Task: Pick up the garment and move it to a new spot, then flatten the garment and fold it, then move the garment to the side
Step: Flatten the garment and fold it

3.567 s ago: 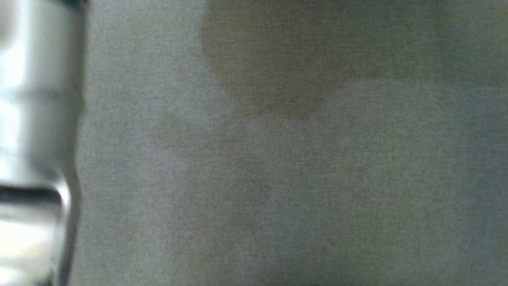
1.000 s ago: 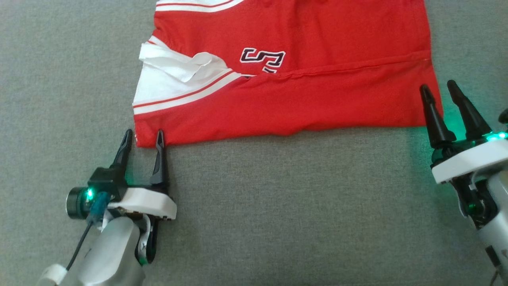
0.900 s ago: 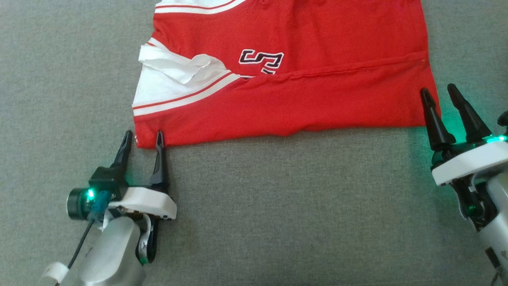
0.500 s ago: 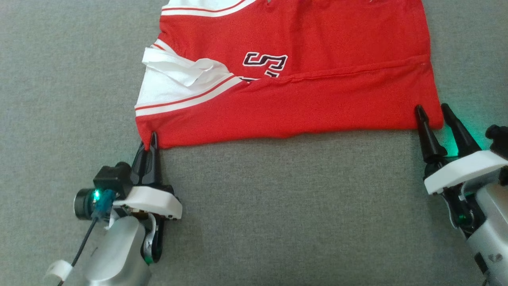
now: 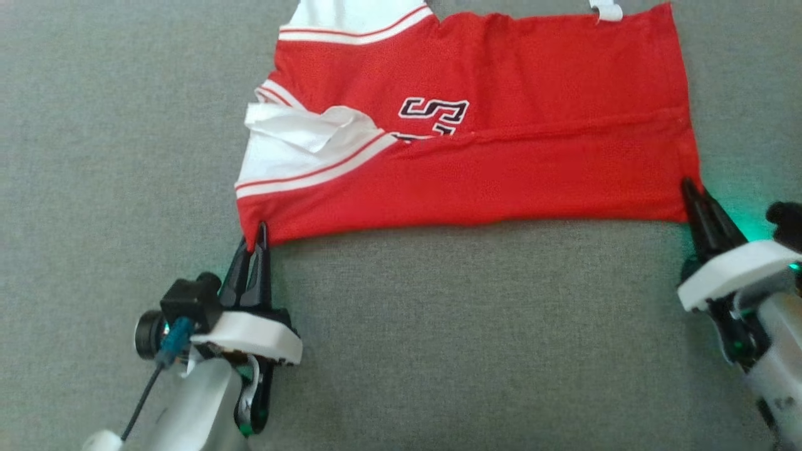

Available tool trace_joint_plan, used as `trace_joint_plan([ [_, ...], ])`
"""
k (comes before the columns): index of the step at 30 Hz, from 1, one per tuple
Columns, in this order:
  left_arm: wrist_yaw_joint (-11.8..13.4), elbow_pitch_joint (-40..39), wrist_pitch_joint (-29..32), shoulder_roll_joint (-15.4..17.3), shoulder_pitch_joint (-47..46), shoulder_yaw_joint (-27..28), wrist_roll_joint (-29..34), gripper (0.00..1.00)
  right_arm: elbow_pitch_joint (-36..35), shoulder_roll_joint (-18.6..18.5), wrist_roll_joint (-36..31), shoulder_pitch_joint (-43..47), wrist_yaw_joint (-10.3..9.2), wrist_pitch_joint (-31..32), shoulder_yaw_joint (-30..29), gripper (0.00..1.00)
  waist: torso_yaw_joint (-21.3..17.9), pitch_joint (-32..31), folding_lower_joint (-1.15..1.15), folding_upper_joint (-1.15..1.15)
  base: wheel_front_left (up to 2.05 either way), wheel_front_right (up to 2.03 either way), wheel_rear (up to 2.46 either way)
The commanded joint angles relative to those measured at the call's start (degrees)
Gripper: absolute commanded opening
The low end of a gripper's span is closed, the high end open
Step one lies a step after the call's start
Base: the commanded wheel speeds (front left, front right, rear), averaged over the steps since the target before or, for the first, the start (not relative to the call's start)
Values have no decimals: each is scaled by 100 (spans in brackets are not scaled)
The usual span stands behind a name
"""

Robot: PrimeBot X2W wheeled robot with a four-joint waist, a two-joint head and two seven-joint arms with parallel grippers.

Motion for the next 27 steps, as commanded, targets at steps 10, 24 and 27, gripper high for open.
trace_joint_plan([
  [10, -97, -954, -54, 2, 1069, 307, 235, 0, -915, -679, -285, 1301, -4, -32, -401, 0, -23, -357, 0, 0, 0, 0, 0],
  [24, 31, -1727, 172, 130, 1995, 99, 249, 0, -2649, -686, -724, 3100, -4, 693, -1676, 0, 118, -323, 0, 0, 0, 0, 0],
  [27, 94, -1782, 263, 148, 1997, 84, 266, 100, -2836, -497, -861, 3172, -4, 884, -1946, 100, 106, -323, 0, 0, 0, 0, 0],
])
